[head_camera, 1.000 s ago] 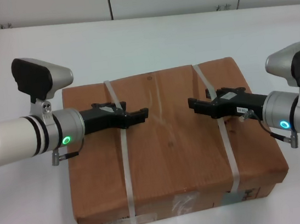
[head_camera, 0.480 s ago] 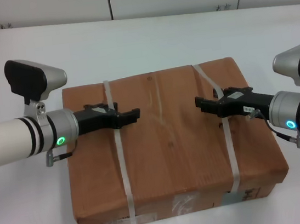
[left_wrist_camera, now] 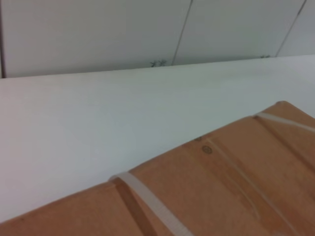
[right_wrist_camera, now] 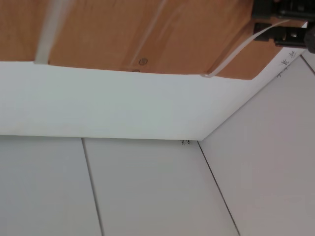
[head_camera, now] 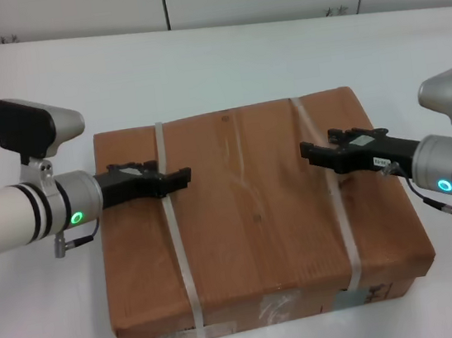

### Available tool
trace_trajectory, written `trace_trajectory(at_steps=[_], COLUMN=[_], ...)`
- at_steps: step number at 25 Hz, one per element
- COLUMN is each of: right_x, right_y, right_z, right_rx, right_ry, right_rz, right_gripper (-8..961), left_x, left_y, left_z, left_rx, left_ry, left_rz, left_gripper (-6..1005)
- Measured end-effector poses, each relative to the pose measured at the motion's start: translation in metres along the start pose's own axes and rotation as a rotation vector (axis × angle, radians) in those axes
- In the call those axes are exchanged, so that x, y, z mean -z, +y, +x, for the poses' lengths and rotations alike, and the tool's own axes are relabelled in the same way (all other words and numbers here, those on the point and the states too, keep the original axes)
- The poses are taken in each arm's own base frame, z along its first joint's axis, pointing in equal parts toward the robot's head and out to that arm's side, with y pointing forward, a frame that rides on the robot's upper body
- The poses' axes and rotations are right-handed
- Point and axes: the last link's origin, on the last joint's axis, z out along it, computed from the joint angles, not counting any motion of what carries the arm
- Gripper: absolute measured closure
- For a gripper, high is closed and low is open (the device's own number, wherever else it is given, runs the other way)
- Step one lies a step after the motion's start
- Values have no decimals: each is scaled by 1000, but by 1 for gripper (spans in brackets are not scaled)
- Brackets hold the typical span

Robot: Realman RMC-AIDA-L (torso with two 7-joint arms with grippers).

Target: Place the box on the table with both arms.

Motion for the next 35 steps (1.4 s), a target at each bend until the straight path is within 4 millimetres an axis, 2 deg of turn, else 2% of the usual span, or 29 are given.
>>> trace_trajectory(at_steps=[6, 18, 22, 28, 35], right_x=[10, 35, 55, 80, 91], right_y=[-8, -21, -19, -9, 3], right_z=[3, 0, -7, -20, -23], right_rx=[-14, -51, -1, 134, 240], right_ry=[-20, -116, -213, -333, -321], right_rz=[5, -24, -98, -222, -346], right_gripper=[277, 276, 276, 231, 169], left_x=[4, 44, 59, 70, 82], left_y=[-2, -5, 5, 19, 37], left_z=[3, 17, 23, 24, 16], left_rx=[15, 82, 5, -99, -236], left_ry=[27, 270, 365, 405, 364], left_rz=[-14, -190, -287, -402, -561], left_gripper=[272, 263, 260, 255, 216])
